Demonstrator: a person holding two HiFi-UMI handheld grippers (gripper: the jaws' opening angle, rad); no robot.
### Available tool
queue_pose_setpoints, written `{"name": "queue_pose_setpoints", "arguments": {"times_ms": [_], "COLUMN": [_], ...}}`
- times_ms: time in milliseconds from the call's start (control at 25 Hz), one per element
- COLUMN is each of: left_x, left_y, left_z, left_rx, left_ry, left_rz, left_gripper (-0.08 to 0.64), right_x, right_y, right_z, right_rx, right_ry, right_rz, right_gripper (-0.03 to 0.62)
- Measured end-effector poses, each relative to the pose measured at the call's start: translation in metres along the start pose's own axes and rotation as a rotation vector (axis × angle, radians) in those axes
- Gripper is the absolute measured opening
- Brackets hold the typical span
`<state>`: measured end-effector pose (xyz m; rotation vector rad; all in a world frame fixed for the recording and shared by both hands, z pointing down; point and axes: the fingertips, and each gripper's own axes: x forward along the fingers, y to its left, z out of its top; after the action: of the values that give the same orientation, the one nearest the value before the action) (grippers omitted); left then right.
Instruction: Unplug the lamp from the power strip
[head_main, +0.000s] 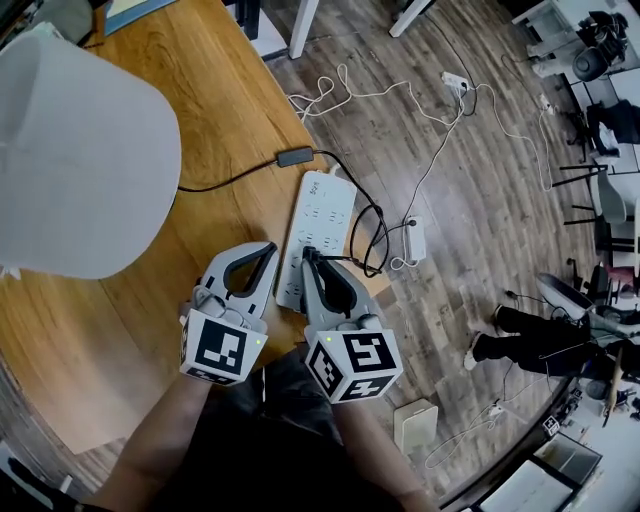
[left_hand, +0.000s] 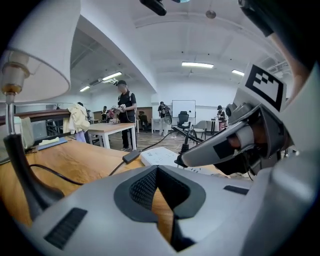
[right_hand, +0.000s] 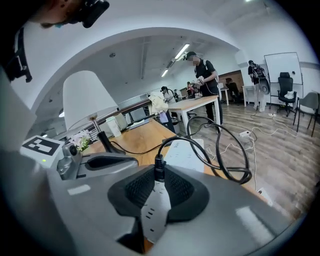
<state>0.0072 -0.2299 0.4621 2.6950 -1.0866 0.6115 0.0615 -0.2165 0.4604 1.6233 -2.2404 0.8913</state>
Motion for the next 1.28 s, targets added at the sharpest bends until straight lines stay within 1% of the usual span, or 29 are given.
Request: {"name": "queue_pose_setpoints", "arguments": {"times_ms": [80, 280, 400, 480, 520, 560, 600, 680, 760, 880, 960, 1080, 1280], "left_x": [-0.008, -0.03, -0.039, -0.044, -0.047, -0.049, -0.052, -0.058, -0.064, -0.072, -0.077, -0.085, -0.096], "left_y": [-0.001, 0.002, 0.001, 0.001, 0.002, 0.002, 0.003, 0.005, 0.007, 0.007, 0.005, 0.002, -0.001], "left_z": [0.0, 0.005, 0.006, 0.006, 0.006, 0.006, 0.007, 0.008, 0.009, 0.01, 0.01, 0.011, 0.014], "left_rx": [-0.006, -0.096, -0.113, -0.114, -0.115, -0.115, -0.113, -0.104, -0.094, -0.102, -0.1, -0.093, -0.103], "left_ry": [-0.012, -0.079, -0.088, -0.095, -0.099, -0.103, -0.109, -0.121, -0.131, -0.135, -0.139, -0.151, -0.17], "left_rz": [0.006, 0.018, 0.027, 0.034, 0.039, 0.044, 0.049, 0.061, 0.075, 0.086, 0.092, 0.096, 0.089], "left_gripper": [-0.005, -0.005, -0.005, -0.005, -0.005, -0.005, -0.005, -0.005, -0.005, -0.005, -0.005, -0.005, -0.005], "right_x": [0.001, 0.004, 0.008, 0.01, 0.01, 0.01, 0.009, 0.007, 0.004, -0.001, -0.006, -0.013, -0.023], "right_y": [0.008, 0.032, 0.042, 0.05, 0.056, 0.062, 0.067, 0.077, 0.084, 0.093, 0.097, 0.102, 0.102], "right_z": [-0.005, -0.015, -0.023, -0.033, -0.037, -0.04, -0.044, -0.05, -0.055, -0.062, -0.065, -0.065, -0.049], "right_rx": [0.013, 0.008, 0.016, -0.006, -0.026, -0.045, -0.061, -0.081, -0.087, -0.101, -0.123, -0.132, -0.119], "right_ry": [0.016, 0.045, 0.086, 0.133, 0.154, 0.172, 0.189, 0.218, 0.243, 0.269, 0.274, 0.251, 0.156], "right_rz": [0.02, 0.08, 0.106, 0.131, 0.15, 0.17, 0.187, 0.209, 0.224, 0.236, 0.233, 0.231, 0.205], "right_gripper": [0.069, 0.071, 0.071, 0.075, 0.084, 0.12, 0.143, 0.169, 0.187, 0.202, 0.218, 0.221, 0.219]}}
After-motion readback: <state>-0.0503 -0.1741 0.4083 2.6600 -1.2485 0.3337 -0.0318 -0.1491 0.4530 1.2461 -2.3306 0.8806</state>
